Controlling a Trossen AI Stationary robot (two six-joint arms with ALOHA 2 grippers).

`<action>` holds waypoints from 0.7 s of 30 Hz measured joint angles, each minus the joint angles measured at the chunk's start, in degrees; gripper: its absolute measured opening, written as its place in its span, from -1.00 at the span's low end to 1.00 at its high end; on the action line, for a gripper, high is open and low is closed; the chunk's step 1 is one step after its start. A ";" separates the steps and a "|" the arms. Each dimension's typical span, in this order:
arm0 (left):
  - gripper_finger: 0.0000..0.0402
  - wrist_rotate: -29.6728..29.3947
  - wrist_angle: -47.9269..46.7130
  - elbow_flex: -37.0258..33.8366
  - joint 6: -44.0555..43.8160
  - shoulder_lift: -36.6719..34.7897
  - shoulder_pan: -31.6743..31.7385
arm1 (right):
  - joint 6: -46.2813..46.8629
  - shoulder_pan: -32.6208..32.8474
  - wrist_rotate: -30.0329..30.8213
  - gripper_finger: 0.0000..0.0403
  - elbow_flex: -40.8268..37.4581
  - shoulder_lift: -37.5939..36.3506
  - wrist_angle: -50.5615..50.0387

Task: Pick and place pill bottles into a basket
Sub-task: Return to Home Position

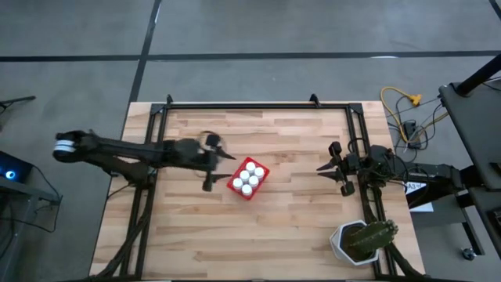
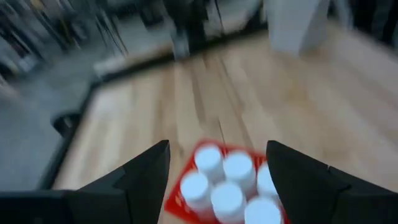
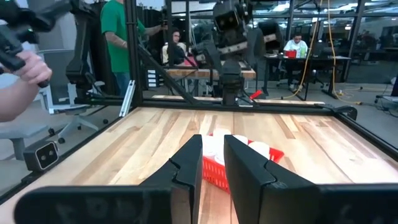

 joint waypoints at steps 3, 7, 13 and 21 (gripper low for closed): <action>0.24 0.06 8.49 -6.76 -1.20 -7.66 -0.43 | -0.05 0.02 0.02 -0.71 0.00 0.00 0.02; 0.24 0.07 18.01 -14.83 -2.06 -16.88 -0.42 | -0.04 0.00 0.02 -0.71 0.00 0.00 0.02; 0.24 0.07 24.55 -21.56 -1.96 -28.48 -0.42 | 0.02 0.01 0.02 -0.71 0.00 0.00 0.02; 0.24 2.01 22.09 -25.60 -3.41 -43.10 -0.49 | 0.02 0.02 0.02 -0.71 0.00 0.02 0.02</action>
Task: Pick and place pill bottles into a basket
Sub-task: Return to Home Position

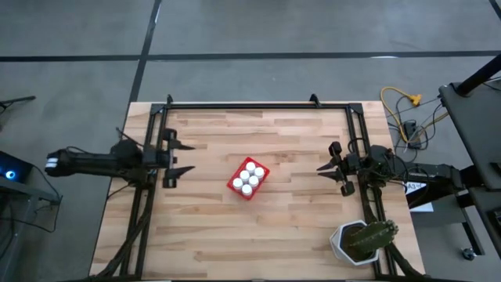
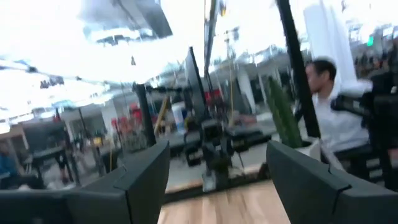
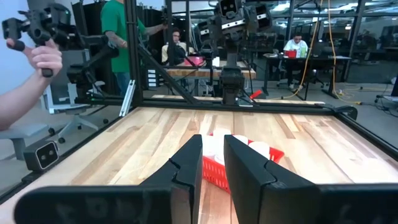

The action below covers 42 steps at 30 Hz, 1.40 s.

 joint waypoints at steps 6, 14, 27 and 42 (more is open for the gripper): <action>0.24 1.00 1.09 -5.64 -0.22 -12.15 -0.02 | -0.03 -0.01 0.00 -0.71 0.00 0.00 0.00; 0.24 2.08 13.11 -12.62 -0.04 -15.77 -0.04 | -0.07 -0.01 -0.04 -0.71 0.00 -0.02 0.08; 0.21 2.22 3.27 -12.70 -0.83 -14.36 -0.20 | -0.03 0.00 0.00 -0.71 0.00 -0.04 0.02; -0.95 1.37 -7.62 -12.30 -0.36 -16.50 -0.20 | 0.02 0.00 0.00 -0.71 0.00 0.00 0.00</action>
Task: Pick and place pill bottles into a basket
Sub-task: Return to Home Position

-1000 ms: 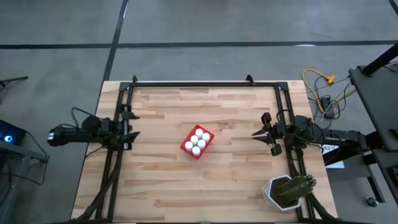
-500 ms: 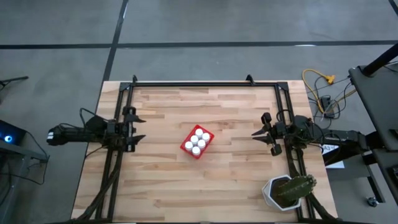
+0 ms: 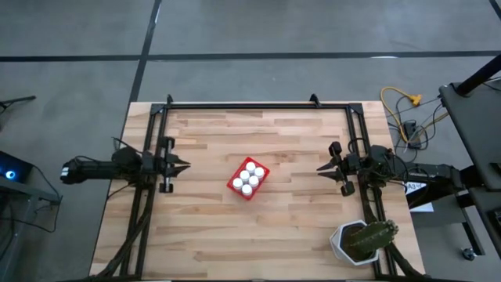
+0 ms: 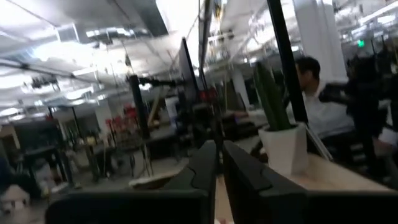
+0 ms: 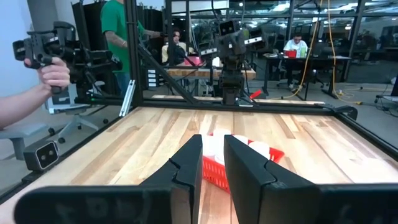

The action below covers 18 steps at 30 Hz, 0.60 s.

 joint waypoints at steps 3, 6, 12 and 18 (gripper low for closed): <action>-0.95 -0.02 -4.99 1.16 0.13 -0.14 0.00 | -0.07 0.00 0.00 -0.71 0.00 0.00 0.00; -0.99 -0.02 -10.18 2.18 0.26 -0.13 0.00 | -0.08 -0.01 0.00 -0.71 0.00 0.00 0.00; -0.99 -3.45 -12.49 3.43 -6.37 -0.22 0.00 | -0.04 0.00 0.00 -0.71 0.00 0.00 0.00; -0.99 -9.97 -23.37 4.90 -9.90 -0.24 0.04 | -0.06 -0.01 0.00 -0.71 0.00 0.00 0.01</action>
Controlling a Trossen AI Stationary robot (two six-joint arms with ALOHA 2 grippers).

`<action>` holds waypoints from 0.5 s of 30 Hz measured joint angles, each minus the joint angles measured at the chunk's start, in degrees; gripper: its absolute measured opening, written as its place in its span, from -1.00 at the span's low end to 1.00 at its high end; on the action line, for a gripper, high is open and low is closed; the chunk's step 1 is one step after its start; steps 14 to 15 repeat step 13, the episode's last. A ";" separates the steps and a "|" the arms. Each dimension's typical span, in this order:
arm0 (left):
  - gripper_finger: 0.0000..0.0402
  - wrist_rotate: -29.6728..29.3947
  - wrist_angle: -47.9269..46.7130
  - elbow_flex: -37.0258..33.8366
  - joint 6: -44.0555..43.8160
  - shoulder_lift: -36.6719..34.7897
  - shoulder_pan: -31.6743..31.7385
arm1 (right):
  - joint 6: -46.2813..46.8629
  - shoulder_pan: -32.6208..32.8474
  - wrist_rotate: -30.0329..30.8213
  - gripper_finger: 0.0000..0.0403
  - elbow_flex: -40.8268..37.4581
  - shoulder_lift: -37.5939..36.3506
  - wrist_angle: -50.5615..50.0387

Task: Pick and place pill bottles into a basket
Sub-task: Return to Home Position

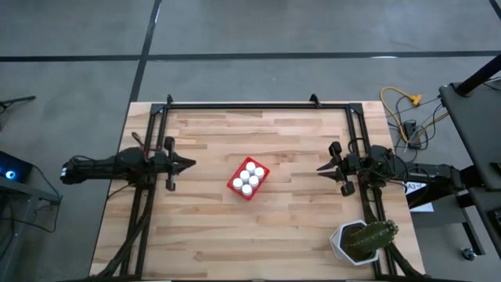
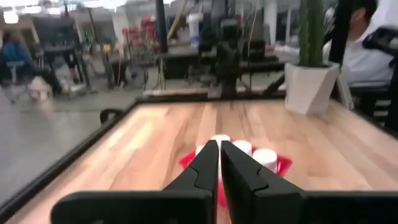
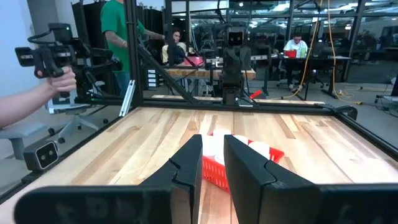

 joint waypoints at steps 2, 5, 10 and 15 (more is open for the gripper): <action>-0.99 -0.32 -3.00 0.82 -0.36 0.00 0.00 | 0.01 -0.01 0.00 -0.71 0.00 0.00 -0.01; -0.99 0.38 -5.86 1.18 -0.32 0.00 0.00 | -0.01 0.01 0.00 -0.71 0.00 0.00 0.01; -0.99 3.78 0.01 0.42 -0.30 0.00 -0.02 | 0.00 0.01 0.00 -0.71 0.00 0.00 -0.01; -0.99 6.71 1.97 -0.01 -0.29 0.00 -0.02 | -0.03 0.01 -0.02 -0.71 0.00 0.02 0.01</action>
